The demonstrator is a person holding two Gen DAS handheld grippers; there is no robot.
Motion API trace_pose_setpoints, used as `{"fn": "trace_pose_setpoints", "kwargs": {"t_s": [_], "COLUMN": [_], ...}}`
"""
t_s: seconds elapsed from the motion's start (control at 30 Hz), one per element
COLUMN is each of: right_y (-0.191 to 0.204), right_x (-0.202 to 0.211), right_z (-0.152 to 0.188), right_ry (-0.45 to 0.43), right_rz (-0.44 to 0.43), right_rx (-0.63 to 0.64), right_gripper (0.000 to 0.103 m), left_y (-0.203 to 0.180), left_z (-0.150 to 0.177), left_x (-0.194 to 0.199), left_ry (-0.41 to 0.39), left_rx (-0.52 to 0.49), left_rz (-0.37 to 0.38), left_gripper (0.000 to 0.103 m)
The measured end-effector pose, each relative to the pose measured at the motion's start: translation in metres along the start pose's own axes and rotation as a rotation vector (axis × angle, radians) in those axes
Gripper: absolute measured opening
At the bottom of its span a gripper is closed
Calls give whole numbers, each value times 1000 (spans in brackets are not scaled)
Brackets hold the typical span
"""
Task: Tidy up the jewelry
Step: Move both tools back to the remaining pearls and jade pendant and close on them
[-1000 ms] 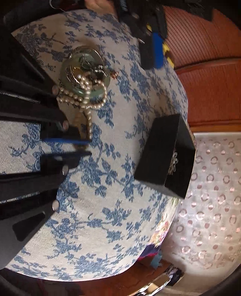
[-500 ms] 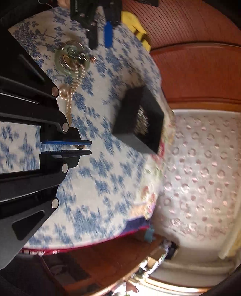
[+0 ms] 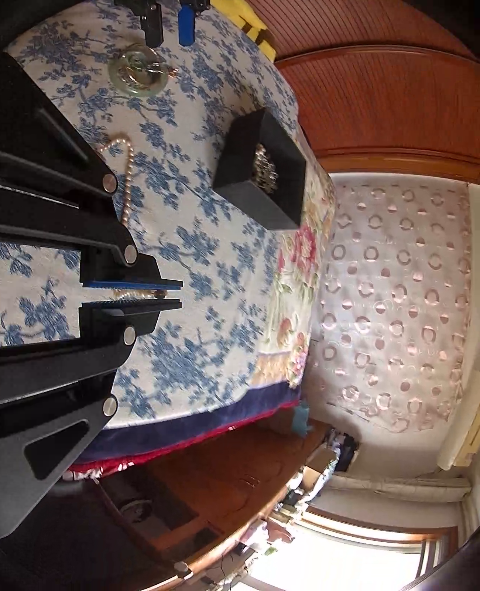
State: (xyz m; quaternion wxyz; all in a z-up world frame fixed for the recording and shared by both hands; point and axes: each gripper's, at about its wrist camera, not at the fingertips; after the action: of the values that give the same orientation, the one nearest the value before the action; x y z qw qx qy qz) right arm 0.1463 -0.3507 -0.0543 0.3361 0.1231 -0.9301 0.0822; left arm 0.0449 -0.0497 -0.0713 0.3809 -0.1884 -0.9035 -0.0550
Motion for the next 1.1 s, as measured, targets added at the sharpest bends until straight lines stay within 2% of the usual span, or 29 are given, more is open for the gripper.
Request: {"fn": "trace_pose_setpoints", "kwargs": {"t_s": [0.17,0.4,0.7,0.9,1.1], "right_y": [20,48,53,53,54], "right_x": [-11,-18,-14,-13,-13], "right_z": [12,21,20,21,23], "right_ry": [37,63,58,58,58], "right_rz": [-61,-124,-142,-144,-146], "right_rx": [17,50,56,57,57], "right_gripper": [5,5,5,5,5], "left_y": [2,6,10,15,16], "left_z": [0,-2,-2,-2,-9], "left_x": [-6,-18,-25,-20,-4], "left_ry": [16,45,59,38,-16], "left_rx": [16,36,37,42,41], "left_rz": [21,48,22,20,6], "left_gripper": [47,22,1,0,0]}}
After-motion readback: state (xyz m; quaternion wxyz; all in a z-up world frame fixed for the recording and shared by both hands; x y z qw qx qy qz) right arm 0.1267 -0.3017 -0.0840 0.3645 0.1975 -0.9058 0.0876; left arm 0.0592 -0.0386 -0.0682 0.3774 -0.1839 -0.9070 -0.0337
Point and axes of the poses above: each gripper's, at about its wrist camera, not at the fingertips, and x roughly against the way its jaws point, y to its left, z to its underside, and after that the axes turned 4 degrees about -x, right-handed
